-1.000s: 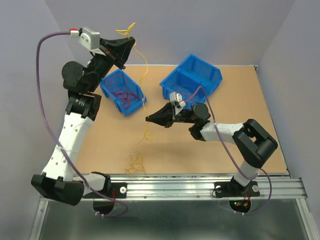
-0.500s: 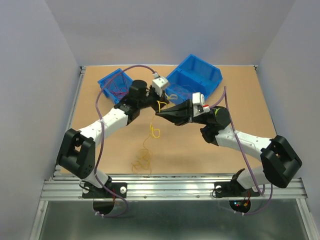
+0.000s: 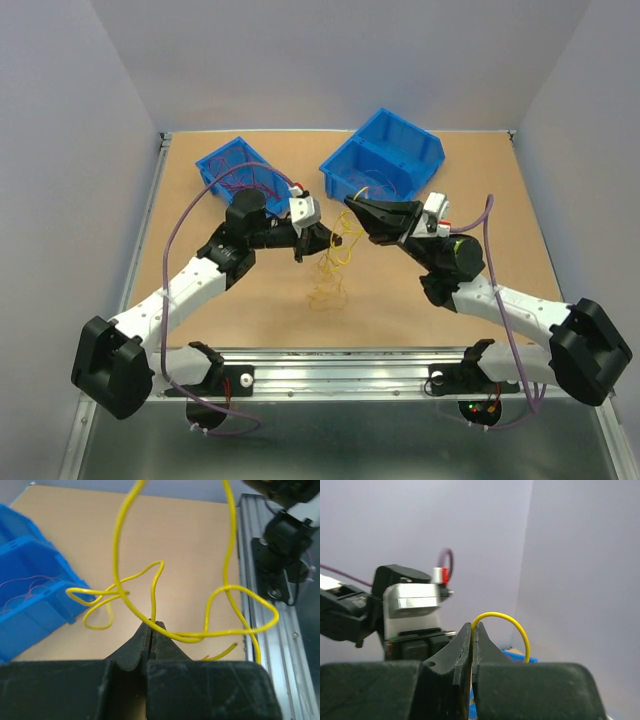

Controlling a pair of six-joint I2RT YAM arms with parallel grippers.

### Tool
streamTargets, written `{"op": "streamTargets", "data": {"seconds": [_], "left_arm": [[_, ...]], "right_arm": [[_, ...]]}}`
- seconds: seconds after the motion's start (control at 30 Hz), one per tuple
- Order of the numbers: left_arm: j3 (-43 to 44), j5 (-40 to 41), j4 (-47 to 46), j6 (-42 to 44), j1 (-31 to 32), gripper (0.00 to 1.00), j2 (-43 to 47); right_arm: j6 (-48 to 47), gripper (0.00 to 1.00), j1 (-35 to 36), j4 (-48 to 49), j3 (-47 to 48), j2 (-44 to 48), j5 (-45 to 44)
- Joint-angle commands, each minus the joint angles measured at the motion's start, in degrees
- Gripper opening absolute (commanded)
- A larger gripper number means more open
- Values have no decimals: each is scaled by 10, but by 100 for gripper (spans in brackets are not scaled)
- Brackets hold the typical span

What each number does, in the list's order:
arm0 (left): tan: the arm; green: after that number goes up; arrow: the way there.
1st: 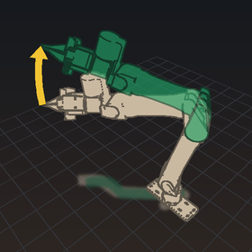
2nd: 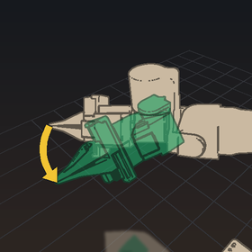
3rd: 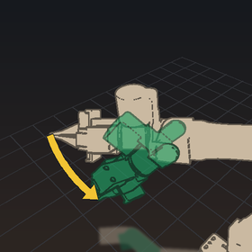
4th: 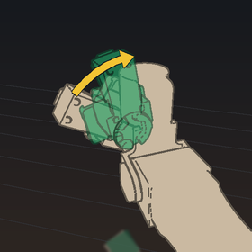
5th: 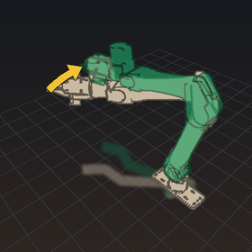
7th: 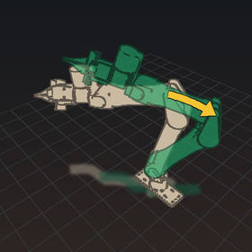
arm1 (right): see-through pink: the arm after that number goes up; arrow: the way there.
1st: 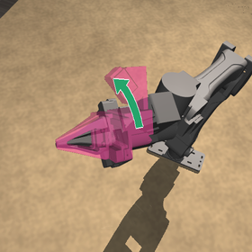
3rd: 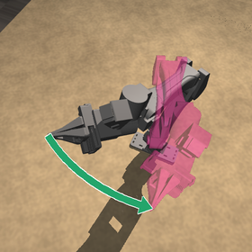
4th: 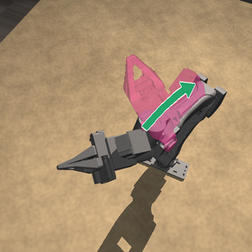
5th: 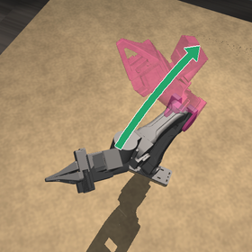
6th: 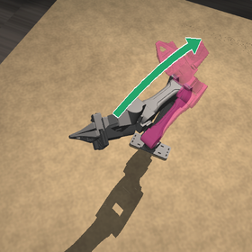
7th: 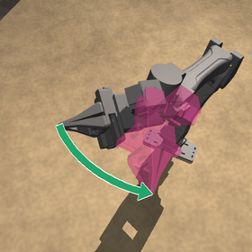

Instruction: Untangle the cables

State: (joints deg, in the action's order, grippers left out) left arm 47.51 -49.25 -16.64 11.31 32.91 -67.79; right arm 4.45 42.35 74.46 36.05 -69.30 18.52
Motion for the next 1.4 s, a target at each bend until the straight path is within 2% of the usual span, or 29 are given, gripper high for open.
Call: {"op": "streamTargets", "data": {"seconds": [0.0,0.13,0.3,0.43,0.57,0.77,0.93,1.07,1.2,1.33,1.37], "left_arm": [[-26,-160,-38,21,1,0,27],[-37,-257,-39,33,2,0,49],[-51,-290,-38,52,1,0,86],[-62,-283,-42,68,1,0,114],[-64,-250,-56,51,1,0,117],[-54,-183,-73,8,1,0,93],[-63,-153,-137,-46,-34,0,90],[-98,-160,-250,-143,-78,0,102],[-93,-175,-258,-157,-83,0,88],[-82,-189,-257,-167,-85,0,60],[-77,-201,-257,-172,-85,0,48]], "right_arm": [[-23,1,-8,14,-13,24,-100],[-24,1,-16,-79,36,-3,-99],[6,1,-17,-120,46,-53,-52],[28,1,-16,-147,33,-58,-10],[27,2,-17,-178,24,-24,26],[-10,6,-17,-266,17,21,94],[-63,6,-17,-359,26,30,157],[-82,15,-17,-366,21,37,172],[-86,20,-17,-366,16,44,173],[-89,38,-17,-366,14,43,201],[-91,40,-17,-366,15,40,205]]}}
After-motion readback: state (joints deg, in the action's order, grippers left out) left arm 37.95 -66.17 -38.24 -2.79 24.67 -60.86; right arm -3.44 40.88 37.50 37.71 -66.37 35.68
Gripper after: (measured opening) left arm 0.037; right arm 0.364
